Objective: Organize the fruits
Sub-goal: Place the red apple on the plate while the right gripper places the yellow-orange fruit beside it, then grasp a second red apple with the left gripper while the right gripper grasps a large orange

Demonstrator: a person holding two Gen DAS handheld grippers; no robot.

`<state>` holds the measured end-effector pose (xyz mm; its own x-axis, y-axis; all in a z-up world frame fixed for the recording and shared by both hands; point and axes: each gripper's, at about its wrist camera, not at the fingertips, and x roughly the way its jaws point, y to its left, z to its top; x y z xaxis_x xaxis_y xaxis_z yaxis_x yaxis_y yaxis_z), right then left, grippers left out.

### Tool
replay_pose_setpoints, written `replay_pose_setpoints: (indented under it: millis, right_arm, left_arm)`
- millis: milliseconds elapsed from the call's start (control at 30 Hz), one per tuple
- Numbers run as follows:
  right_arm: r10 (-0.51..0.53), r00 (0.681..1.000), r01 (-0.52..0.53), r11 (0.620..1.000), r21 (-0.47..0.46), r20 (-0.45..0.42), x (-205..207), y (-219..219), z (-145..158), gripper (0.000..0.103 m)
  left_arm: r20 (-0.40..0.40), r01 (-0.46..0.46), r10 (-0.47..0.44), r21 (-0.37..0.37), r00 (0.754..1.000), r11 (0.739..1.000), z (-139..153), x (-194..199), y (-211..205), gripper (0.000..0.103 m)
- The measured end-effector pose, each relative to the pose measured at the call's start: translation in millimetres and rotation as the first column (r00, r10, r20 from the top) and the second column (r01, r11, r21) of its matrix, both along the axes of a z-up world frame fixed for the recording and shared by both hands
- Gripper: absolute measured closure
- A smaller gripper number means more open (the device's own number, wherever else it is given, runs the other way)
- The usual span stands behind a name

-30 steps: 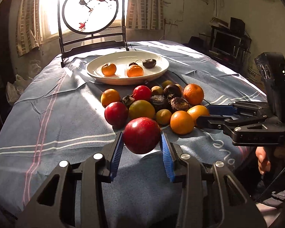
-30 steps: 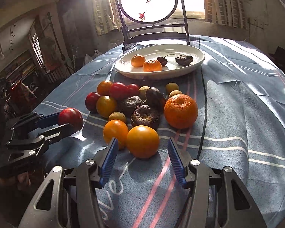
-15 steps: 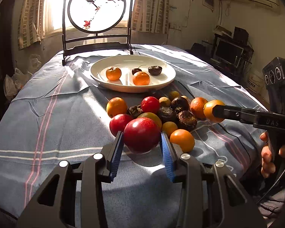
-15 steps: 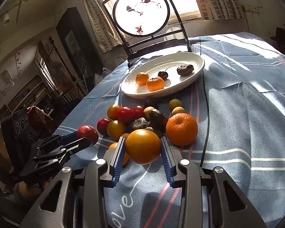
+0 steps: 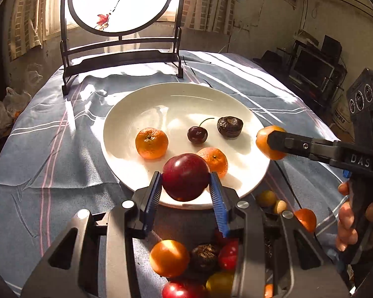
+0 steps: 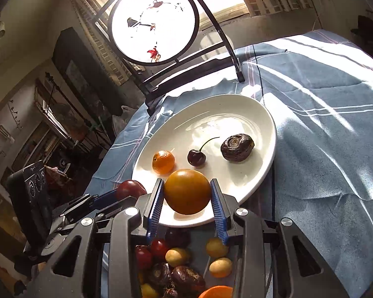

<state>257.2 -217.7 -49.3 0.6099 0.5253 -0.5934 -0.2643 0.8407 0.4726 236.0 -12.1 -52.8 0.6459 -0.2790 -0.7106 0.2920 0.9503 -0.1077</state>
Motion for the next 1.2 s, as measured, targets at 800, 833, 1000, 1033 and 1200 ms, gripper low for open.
replay_pose_setpoints:
  millis: [800, 833, 1000, 1033, 1200]
  right_arm:
    - [-0.029, 0.997, 0.032, 0.999, -0.040, 0.074, -166.9, -48.3, -22.8, 0.044]
    - [-0.028, 0.997, 0.031, 0.998, -0.045, 0.069, -169.3, -48.1, -24.8, 0.044]
    - [-0.012, 0.999, 0.016, 0.997, -0.070, 0.049, -175.1, -47.6, -32.1, 0.044]
    - [-0.009, 0.999, 0.012, 0.997, -0.076, 0.046, -174.3, -47.2, -33.3, 0.044]
    - [-0.019, 0.999, 0.023, 0.994, -0.105, 0.033, -159.1, -41.0, -36.2, 0.044]
  left_arm:
    - [0.056, 0.032, -0.043, 0.181, 0.998, 0.983, -30.1, -129.5, 12.7, 0.047]
    - [0.046, 0.032, -0.041, 0.178, 0.998, 0.983, -32.9, -125.3, 12.4, 0.057]
    - [0.005, 0.040, -0.041, 0.129, 0.999, 0.991, -39.4, -109.1, 17.2, 0.067]
    - [-0.003, 0.042, -0.042, 0.126, 0.999, 0.991, -40.2, -107.4, 16.5, 0.064]
    - [-0.084, 0.013, -0.007, 0.081, 0.996, 0.997, -45.9, -94.9, 25.6, 0.037]
